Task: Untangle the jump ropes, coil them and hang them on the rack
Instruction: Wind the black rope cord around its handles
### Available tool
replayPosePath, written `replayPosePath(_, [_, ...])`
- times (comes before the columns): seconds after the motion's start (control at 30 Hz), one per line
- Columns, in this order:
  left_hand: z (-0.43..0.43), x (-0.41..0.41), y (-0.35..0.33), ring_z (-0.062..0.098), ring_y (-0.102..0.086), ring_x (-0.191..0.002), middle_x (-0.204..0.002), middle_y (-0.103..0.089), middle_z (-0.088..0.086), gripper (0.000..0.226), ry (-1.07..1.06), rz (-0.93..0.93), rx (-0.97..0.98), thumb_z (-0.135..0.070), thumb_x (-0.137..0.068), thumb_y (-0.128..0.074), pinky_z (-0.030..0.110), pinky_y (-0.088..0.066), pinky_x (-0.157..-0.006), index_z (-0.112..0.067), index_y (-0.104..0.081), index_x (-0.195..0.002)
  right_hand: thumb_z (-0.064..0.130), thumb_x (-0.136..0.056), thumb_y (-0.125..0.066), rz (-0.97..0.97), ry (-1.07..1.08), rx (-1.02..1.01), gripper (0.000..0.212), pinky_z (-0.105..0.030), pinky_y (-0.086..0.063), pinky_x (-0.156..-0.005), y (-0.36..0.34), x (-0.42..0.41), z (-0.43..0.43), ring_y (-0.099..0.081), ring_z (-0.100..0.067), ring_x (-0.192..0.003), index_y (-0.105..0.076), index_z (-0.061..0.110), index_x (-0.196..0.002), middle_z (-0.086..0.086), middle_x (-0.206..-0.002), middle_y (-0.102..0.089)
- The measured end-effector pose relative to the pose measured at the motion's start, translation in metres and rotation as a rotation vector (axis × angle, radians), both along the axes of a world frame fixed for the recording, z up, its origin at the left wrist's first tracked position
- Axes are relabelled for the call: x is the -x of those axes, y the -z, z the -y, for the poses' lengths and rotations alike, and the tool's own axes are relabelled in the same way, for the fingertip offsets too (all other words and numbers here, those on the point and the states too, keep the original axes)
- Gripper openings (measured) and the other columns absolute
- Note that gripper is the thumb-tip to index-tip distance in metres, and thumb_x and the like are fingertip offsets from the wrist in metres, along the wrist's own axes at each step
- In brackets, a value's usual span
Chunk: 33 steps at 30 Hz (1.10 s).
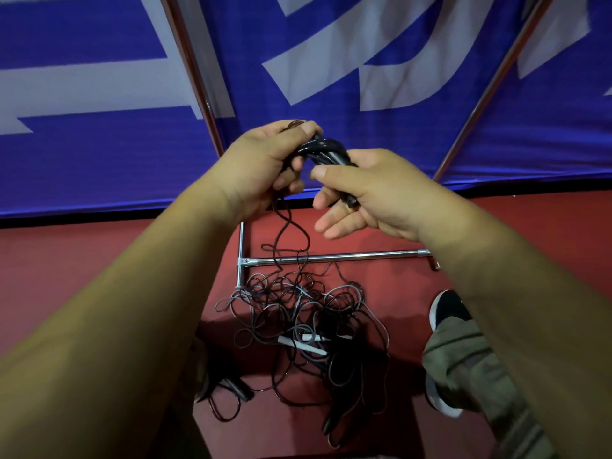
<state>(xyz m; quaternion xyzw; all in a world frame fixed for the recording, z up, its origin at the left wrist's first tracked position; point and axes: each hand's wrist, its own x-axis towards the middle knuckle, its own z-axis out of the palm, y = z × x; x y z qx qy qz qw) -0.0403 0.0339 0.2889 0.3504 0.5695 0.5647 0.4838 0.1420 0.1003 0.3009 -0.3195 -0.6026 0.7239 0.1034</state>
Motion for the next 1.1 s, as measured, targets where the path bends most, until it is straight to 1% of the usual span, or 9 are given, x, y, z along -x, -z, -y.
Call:
replayPosePath(0.1, [-0.001, 0.001, -0.001, 0.012, -0.027, -0.044, -0.066, -0.046, 0.005, 0.022, 0.010, -0.033, -0.048, -0.030, -0.106, -0.062, 0.028, -0.042, -0.053, -0.010, -0.069, -0.114, 0.020, -0.106, -0.065, -0.038, -0.002, 0.057, 0.029, -0.040, -0.065, -0.068, 0.000, -0.002, -0.001, -0.079, -0.035, -0.080, -0.060, -0.002, -0.124, -0.017, -0.087, -0.075])
replayPosePath(0.2, [-0.001, 0.001, -0.002, 0.014, -0.024, -0.047, -0.066, -0.045, 0.005, 0.020, -0.006, -0.036, -0.064, -0.030, -0.106, -0.062, 0.028, -0.042, -0.053, -0.012, -0.070, -0.112, 0.022, -0.106, -0.064, -0.052, -0.026, 0.032, 0.022, -0.034, -0.057, -0.076, 0.002, -0.001, -0.004, -0.079, -0.029, -0.091, -0.065, 0.006, -0.120, -0.017, -0.099, -0.080])
replayPosePath(0.37, [0.000, -0.004, 0.000, 0.015, -0.021, -0.048, -0.063, -0.044, 0.004, 0.018, -0.020, 0.015, -0.072, -0.026, -0.108, -0.059, 0.028, -0.039, -0.053, -0.012, -0.070, -0.109, 0.017, -0.101, -0.070, -0.075, 0.001, 0.082, 0.039, -0.026, -0.047, -0.067, 0.001, -0.002, -0.009, -0.064, -0.011, -0.076, -0.062, 0.010, -0.139, -0.010, -0.105, -0.076])
replayPosePath(0.5, [0.001, -0.006, -0.002, 0.012, -0.024, -0.045, -0.064, -0.044, 0.004, 0.018, 0.000, 0.005, -0.067, -0.026, -0.108, -0.058, 0.027, -0.039, -0.054, -0.012, -0.070, -0.109, 0.021, -0.100, -0.070, -0.042, -0.035, 0.189, 0.011, -0.026, -0.055, -0.061, -0.002, -0.006, -0.013, -0.065, -0.015, -0.071, -0.068, 0.012, -0.106, -0.008, -0.095, -0.070])
replayPosePath(0.57, [0.001, -0.007, -0.002, 0.012, -0.026, -0.046, -0.064, -0.044, 0.004, 0.018, 0.005, -0.026, -0.065, -0.027, -0.108, -0.059, 0.026, -0.039, -0.053, -0.012, -0.070, -0.109, 0.023, -0.101, -0.068, -0.028, -0.055, 0.240, 0.010, -0.024, -0.054, -0.056, -0.002, -0.006, -0.012, -0.062, -0.013, -0.066, -0.066, 0.014, -0.103, -0.006, -0.087, -0.069])
replayPosePath(0.73, [0.001, -0.005, -0.004, 0.016, -0.024, -0.050, -0.065, -0.047, 0.003, 0.021, 0.039, -0.090, -0.056, -0.031, -0.109, -0.057, 0.028, -0.043, -0.055, -0.014, -0.070, -0.109, 0.020, -0.103, -0.066, -0.039, -0.036, 0.285, 0.005, -0.013, -0.024, -0.037, -0.002, -0.006, -0.012, -0.030, -0.001, -0.050, -0.061, 0.017, -0.104, 0.002, -0.076, -0.054])
replayPosePath(0.83, [0.002, -0.006, -0.005, 0.014, -0.028, -0.049, -0.066, -0.049, 0.001, 0.028, 0.091, -0.136, -0.032, -0.035, -0.110, -0.054, 0.028, -0.046, -0.057, -0.009, -0.065, -0.115, 0.022, -0.102, -0.066, 0.007, -0.002, 0.257, 0.009, -0.014, -0.023, -0.034, 0.000, -0.007, -0.011, -0.033, -0.002, -0.047, -0.063, 0.014, -0.099, 0.000, -0.077, -0.060])
replayPosePath(0.97, [0.003, -0.009, -0.004, 0.012, -0.032, -0.047, -0.065, -0.050, 0.000, 0.042, 0.093, -0.194, 0.012, -0.035, -0.111, -0.052, 0.027, -0.048, -0.056, 0.004, -0.059, -0.123, 0.028, -0.100, -0.070, 0.096, 0.028, 0.190, 0.014, -0.016, -0.034, -0.037, 0.001, -0.007, -0.009, -0.050, -0.005, -0.052, -0.068, 0.014, -0.098, 0.000, -0.078, -0.066])
replayPosePath(1.1, [0.004, -0.009, -0.004, 0.012, -0.038, -0.049, -0.066, -0.051, 0.001, 0.034, 0.098, -0.304, 0.026, -0.035, -0.111, -0.052, 0.028, -0.049, -0.057, -0.003, -0.064, -0.115, 0.025, -0.101, -0.070, 0.092, 0.050, 0.182, 0.012, -0.018, -0.041, -0.042, 0.003, -0.006, -0.007, -0.054, -0.008, -0.054, -0.068, 0.014, -0.097, -0.002, -0.075, -0.066])
